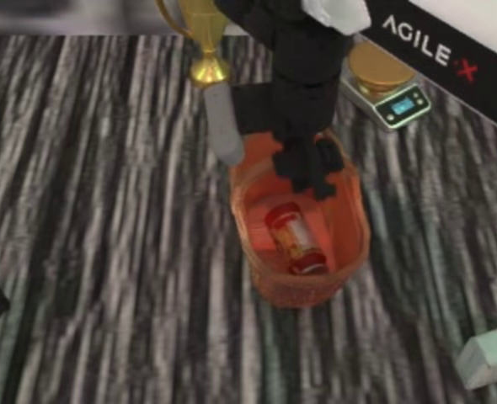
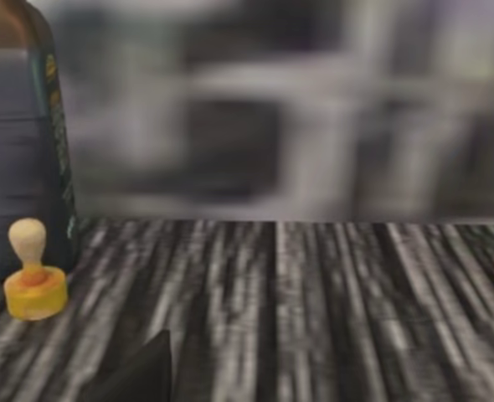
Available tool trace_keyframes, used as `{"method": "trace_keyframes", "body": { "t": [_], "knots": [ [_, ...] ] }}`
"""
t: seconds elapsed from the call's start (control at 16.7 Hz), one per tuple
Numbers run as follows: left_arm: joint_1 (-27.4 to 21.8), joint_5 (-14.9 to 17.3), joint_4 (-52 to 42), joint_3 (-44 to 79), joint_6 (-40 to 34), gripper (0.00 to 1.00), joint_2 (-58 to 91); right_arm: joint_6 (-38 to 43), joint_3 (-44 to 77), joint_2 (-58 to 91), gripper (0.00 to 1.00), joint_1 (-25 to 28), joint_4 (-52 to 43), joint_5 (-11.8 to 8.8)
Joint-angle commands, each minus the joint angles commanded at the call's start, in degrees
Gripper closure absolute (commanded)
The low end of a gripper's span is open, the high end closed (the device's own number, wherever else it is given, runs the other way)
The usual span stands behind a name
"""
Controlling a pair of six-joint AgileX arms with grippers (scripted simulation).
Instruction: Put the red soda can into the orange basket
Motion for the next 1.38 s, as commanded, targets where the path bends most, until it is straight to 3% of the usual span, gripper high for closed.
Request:
{"method": "trace_keyframes", "body": {
  "t": [0.12, 0.18, 1.38],
  "knots": [
    [0.0, 0.0, 0.0, 0.0, 0.0, 0.0, 0.0, 0.0, 0.0, 0.0, 0.98, 0.0, 0.0, 0.0],
    [0.0, 0.0, 0.0, 0.0, 0.0, 0.0, 0.0, 0.0, 0.0, 0.0, 1.0, 0.0, 0.0, 0.0],
    [0.0, 0.0, 0.0, 0.0, 0.0, 0.0, 0.0, 0.0, 0.0, 0.0, 1.0, 0.0, 0.0, 0.0]
  ]
}}
